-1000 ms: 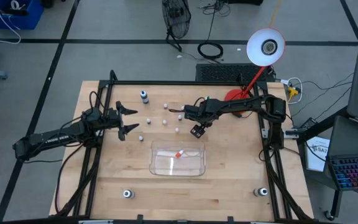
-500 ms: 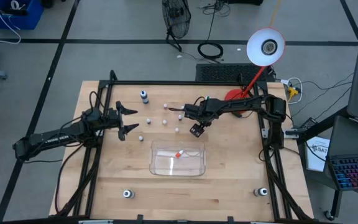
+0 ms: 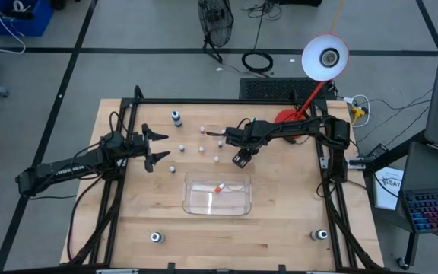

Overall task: Pick & Place food coloring
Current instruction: Put the small orange food coloring bottle into the transparent bin

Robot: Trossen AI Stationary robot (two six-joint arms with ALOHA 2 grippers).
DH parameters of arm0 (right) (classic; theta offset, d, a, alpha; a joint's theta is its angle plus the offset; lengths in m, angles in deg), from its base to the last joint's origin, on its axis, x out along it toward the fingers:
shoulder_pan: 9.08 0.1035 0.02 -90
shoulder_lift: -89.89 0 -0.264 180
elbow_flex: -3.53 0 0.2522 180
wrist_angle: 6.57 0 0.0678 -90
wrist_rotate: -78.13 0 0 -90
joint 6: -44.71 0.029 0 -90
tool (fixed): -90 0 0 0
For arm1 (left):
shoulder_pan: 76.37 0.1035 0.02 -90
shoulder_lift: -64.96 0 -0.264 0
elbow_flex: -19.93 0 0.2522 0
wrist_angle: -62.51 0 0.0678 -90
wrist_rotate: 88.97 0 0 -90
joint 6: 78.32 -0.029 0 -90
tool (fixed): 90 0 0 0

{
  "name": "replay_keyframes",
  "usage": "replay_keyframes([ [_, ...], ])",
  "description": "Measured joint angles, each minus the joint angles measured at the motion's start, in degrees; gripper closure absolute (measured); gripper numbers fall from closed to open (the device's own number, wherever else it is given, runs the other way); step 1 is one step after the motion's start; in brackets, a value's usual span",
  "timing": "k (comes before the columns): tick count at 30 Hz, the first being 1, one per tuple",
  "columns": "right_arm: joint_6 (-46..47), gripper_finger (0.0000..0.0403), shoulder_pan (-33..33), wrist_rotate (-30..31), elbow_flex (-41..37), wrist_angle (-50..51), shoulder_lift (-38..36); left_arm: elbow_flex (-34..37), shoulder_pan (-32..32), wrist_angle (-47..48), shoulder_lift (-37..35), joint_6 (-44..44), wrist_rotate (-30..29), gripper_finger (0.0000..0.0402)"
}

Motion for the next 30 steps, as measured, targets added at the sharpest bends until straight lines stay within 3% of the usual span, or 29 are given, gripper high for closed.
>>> replay_keyframes([
  [6, -2.83, 0.0358, 0.00, 0.27, 0.02, 0.00, -0.05, 0.00, 0.00, 0.00, 0.00, 0.00, 0.00, 0.0096],
  [14, -3.27, 0.0360, 0.81, 5.89, 0.02, 0.21, -5.08, 0.00, 0.00, 0.00, -0.01, 0.00, 0.00, 0.0096],
  [19, -0.94, 0.0360, 2.73, 6.26, 0.00, -0.66, -11.35, 0.00, -0.01, 0.01, 0.00, 0.00, -0.01, 0.0096],
  [26, 1.31, 0.0360, 12.44, 4.44, 0.02, -14.43, -20.71, 0.00, 0.00, 0.02, 0.00, 0.00, 0.00, 0.0096],
  [30, -0.08, 0.0360, 19.56, 5.08, 3.88, -18.92, -21.34, 0.00, 0.00, 0.00, -0.02, 0.00, 0.00, 0.0096],
])
